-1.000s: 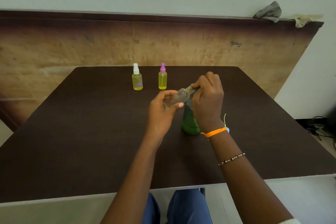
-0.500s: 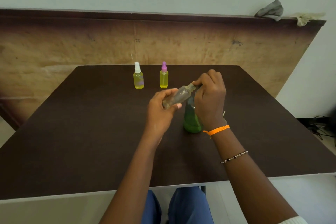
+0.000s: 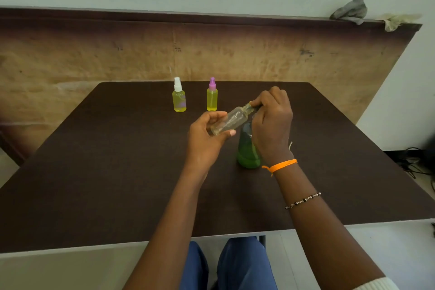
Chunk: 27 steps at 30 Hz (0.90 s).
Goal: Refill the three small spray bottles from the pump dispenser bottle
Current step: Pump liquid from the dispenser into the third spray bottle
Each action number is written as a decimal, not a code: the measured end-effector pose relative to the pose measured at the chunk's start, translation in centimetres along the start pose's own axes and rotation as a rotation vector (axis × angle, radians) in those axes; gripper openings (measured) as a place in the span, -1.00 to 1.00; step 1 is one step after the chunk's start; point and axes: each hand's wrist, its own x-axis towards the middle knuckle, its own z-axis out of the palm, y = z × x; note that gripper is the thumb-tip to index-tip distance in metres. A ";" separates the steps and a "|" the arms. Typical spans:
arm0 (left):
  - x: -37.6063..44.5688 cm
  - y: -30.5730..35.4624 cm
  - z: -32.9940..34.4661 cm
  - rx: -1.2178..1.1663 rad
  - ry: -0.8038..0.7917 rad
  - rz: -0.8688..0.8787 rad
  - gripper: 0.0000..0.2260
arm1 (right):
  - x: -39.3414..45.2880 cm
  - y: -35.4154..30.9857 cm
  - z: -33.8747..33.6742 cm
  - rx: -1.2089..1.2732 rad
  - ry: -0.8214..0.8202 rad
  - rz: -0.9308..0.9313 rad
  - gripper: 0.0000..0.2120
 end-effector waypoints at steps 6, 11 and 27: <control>-0.1 0.1 -0.3 -0.014 -0.010 -0.011 -0.63 | -1.6 0.8 0.7 -0.075 0.073 -0.055 -0.76; 0.0 0.1 -0.3 -0.021 -0.005 -0.006 -0.63 | -0.5 0.5 0.4 -0.063 0.031 -0.050 -0.79; 0.2 0.1 -0.4 -0.031 -0.017 -0.012 -0.65 | 0.4 -0.5 0.0 -0.039 -0.044 -0.018 -0.89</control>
